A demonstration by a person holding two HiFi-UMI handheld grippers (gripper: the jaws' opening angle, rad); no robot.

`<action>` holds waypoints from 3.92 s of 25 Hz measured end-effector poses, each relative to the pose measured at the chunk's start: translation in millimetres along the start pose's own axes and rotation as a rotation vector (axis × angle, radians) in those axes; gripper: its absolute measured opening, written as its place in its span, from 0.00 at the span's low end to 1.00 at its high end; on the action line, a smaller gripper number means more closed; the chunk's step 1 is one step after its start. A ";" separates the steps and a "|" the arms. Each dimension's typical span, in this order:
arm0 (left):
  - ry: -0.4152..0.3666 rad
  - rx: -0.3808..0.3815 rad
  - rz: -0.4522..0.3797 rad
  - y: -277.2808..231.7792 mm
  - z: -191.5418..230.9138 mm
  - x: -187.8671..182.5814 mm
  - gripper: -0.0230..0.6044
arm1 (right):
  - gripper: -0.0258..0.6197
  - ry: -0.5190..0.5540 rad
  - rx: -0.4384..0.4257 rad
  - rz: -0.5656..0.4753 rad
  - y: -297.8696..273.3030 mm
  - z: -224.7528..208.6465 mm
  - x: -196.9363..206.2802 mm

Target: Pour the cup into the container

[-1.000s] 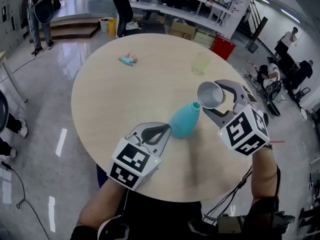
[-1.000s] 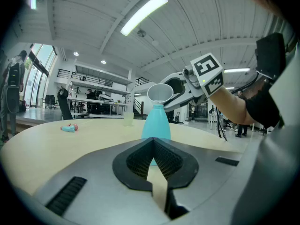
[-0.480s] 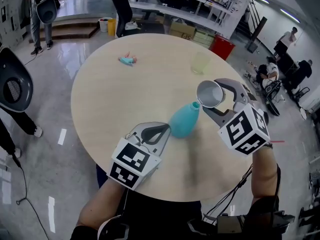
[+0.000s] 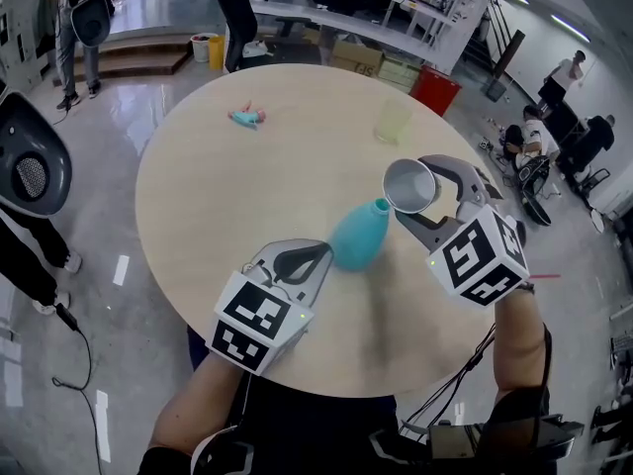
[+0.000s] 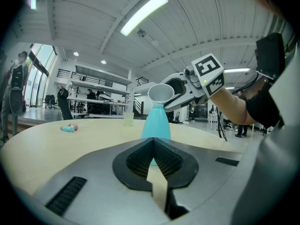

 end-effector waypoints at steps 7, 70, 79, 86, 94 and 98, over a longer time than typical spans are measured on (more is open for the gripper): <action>0.002 -0.001 -0.002 -1.6 2.1 2.4 0.04 | 0.53 -0.166 -0.032 -0.117 -2.9 5.7 4.1; 0.022 -0.093 -0.007 1.1 19.8 4.9 0.04 | 0.54 -1.083 -0.069 -0.507 1.6 66.4 143.4; -0.020 -0.157 -0.066 35.2 -5.1 -4.5 0.04 | 0.53 -1.138 0.024 -0.550 39.0 80.9 157.6; -0.021 -0.150 -0.086 66.9 -34.9 -6.1 0.04 | 0.50 -1.113 0.033 -0.593 76.6 106.3 132.3; 0.016 -0.172 -0.106 114.4 -68.0 -2.7 0.04 | 0.06 -1.078 0.050 -0.628 121.5 134.1 83.2; 0.026 -0.177 -0.120 138.0 -96.9 0.8 0.04 | 0.05 -1.064 0.023 -0.640 149.1 161.3 66.0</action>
Point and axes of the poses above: the fingertips, and each gripper's own axes: y backward along the fingers, z to its left, x out of its underside, the point moved 1 cm from there along y, backward along the fingers, and after that the axes turned 6 degrees about -x, right-handed, at the moved point
